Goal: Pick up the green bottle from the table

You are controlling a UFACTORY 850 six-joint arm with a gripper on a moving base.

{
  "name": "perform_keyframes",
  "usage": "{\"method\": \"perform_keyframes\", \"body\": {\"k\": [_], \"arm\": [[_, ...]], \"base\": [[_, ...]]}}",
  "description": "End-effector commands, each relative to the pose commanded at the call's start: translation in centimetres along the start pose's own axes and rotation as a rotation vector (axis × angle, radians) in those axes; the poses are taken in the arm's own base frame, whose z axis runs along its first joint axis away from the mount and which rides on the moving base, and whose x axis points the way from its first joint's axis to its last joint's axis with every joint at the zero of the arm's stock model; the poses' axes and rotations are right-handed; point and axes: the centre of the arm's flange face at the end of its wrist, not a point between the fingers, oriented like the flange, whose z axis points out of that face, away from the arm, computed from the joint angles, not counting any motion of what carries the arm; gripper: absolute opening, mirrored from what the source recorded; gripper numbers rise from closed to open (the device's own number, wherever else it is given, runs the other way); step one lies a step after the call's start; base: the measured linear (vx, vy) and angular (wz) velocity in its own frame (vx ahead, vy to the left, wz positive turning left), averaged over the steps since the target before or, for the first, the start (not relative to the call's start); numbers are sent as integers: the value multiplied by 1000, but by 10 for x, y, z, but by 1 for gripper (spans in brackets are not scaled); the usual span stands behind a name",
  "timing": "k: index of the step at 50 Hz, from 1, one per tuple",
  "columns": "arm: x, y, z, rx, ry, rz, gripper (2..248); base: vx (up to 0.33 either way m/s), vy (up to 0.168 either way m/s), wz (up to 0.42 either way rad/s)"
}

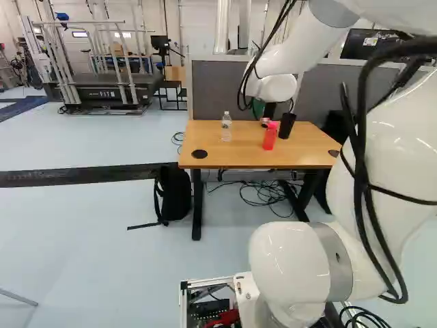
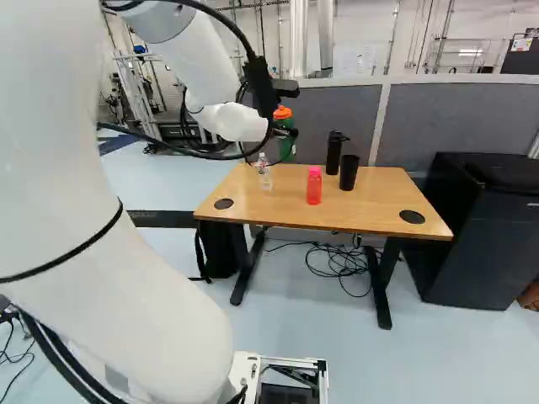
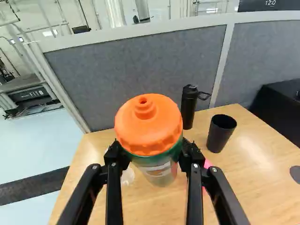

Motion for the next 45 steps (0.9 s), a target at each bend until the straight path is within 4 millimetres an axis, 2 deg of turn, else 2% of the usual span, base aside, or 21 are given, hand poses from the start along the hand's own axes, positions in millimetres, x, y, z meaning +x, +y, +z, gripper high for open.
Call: {"method": "perform_keyframes", "body": {"k": [41,45], "arm": [[-32,1,-84,51,12,-68,122],[-32,1,-84,51,12,-69,122]], "base": [[0,0,0],[0,0,0]]}}
